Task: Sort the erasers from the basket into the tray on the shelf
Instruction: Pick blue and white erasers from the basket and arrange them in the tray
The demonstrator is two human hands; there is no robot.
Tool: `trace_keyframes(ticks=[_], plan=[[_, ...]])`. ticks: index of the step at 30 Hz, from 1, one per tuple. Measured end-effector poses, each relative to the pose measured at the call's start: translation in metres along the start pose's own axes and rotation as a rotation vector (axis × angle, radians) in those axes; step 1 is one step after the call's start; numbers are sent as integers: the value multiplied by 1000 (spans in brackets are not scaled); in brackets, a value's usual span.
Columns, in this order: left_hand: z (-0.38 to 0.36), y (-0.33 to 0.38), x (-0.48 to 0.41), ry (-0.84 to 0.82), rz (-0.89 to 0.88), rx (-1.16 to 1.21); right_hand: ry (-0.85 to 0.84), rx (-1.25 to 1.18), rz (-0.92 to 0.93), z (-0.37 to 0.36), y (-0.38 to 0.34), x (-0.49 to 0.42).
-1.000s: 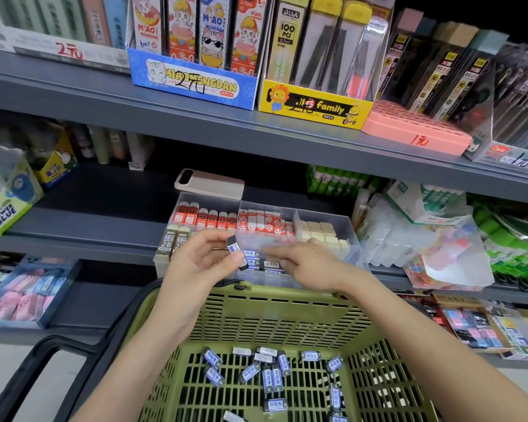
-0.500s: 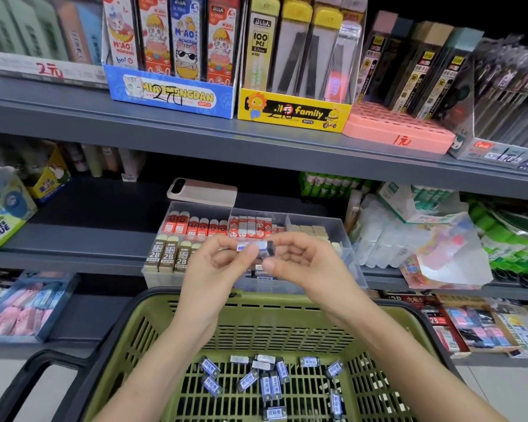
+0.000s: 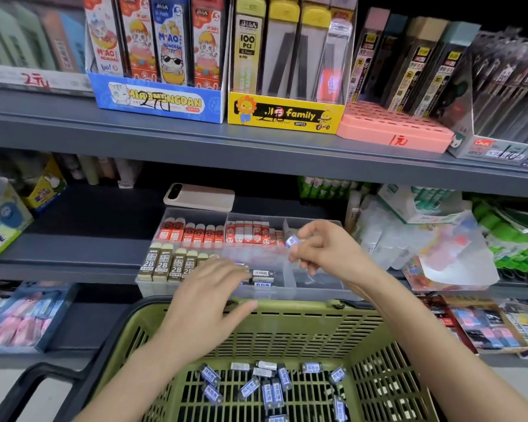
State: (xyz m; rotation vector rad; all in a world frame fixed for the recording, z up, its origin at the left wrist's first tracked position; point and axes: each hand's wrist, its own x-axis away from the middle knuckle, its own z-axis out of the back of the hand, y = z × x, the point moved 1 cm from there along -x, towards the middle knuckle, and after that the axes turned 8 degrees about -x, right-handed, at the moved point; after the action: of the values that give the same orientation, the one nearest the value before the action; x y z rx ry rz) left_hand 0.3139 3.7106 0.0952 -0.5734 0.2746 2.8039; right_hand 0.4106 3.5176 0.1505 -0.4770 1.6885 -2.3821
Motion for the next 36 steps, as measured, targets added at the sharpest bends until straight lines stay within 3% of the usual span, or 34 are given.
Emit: trace_keyframes(ticks=[3, 6, 12, 22, 28, 36], plan=[[-5, 3, -9, -113, -119, -87, 42, 269, -5, -7, 0, -11], [-13, 5, -22, -242, -105, -44, 134, 384, 63, -18, 3, -17], [-28, 3, -34, -246, -67, -128, 388, 537, 168, -37, 10, -17], [-25, -5, -33, -309, -134, -123, 558, 669, 202, -56, 26, -19], [-21, -7, -34, -311, -148, -135, 409, 1008, 189, -62, 22, -23], [-8, -15, -16, -139, -144, -153, 100, 1301, 198, -56, 21, -25]])
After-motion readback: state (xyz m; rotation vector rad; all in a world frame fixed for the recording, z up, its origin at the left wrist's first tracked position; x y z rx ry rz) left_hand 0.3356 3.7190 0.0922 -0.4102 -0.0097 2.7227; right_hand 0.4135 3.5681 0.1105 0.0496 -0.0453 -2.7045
